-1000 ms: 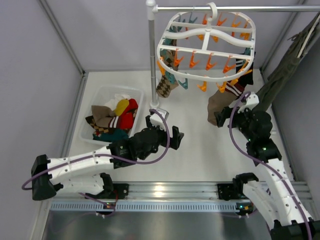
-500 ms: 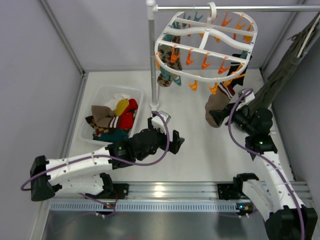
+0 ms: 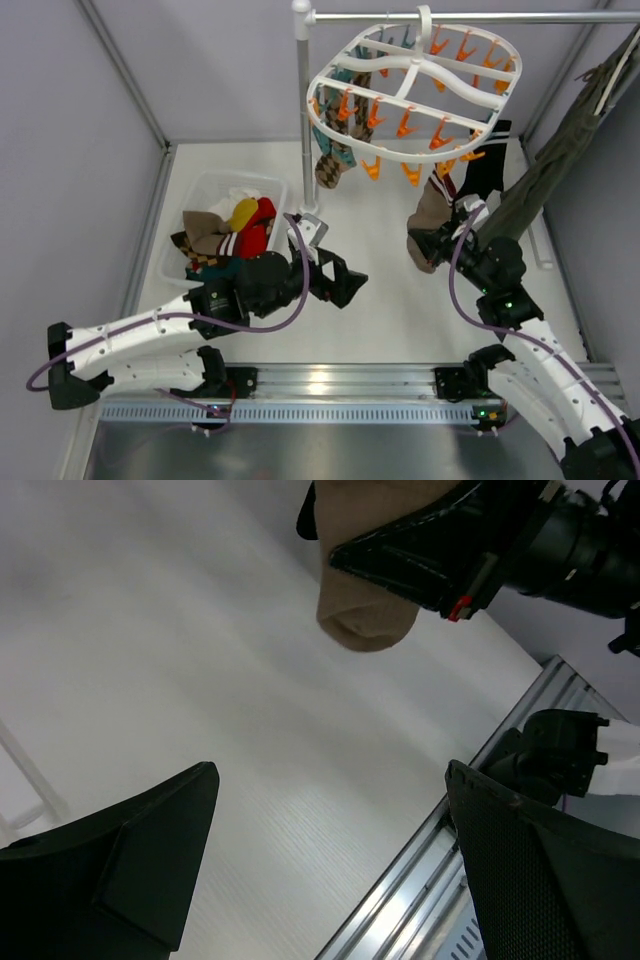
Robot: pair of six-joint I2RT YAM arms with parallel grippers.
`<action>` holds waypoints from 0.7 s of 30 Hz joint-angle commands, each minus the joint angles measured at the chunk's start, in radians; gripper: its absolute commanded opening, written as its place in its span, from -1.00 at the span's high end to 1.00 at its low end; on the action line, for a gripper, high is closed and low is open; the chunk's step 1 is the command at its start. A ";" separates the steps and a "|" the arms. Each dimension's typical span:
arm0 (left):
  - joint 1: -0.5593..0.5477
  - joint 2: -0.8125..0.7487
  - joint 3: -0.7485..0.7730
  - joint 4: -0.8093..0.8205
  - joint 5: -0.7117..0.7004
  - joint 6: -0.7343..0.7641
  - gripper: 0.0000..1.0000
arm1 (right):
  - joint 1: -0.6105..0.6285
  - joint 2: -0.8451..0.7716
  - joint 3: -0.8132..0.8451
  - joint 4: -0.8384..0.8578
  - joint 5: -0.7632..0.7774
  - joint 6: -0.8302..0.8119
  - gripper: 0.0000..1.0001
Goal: Remove the socks clipped to the hanger
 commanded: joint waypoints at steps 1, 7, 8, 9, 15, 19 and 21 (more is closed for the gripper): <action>-0.002 -0.039 0.086 -0.012 0.089 0.009 -0.97 | 0.135 -0.024 0.003 0.114 0.214 0.002 1.00; -0.018 -0.061 0.218 -0.038 0.131 0.054 -0.97 | 0.321 0.014 0.001 0.167 0.498 0.028 1.00; -0.021 -0.041 0.283 -0.055 0.098 0.062 -0.97 | 0.346 0.022 -0.002 0.188 0.568 0.033 1.00; -0.028 -0.030 0.318 -0.072 0.075 0.068 -0.97 | 0.373 0.031 -0.003 0.202 0.605 0.035 1.00; -0.071 0.119 0.591 -0.204 -0.192 0.120 -0.97 | 0.610 0.167 0.004 0.288 0.909 0.039 1.00; -0.147 0.205 0.723 -0.246 -0.407 0.189 -0.97 | 0.700 0.235 0.046 0.282 1.017 0.061 1.00; -0.228 0.261 0.769 -0.249 -0.508 0.245 -0.97 | 0.729 0.278 0.084 0.273 1.087 0.078 1.00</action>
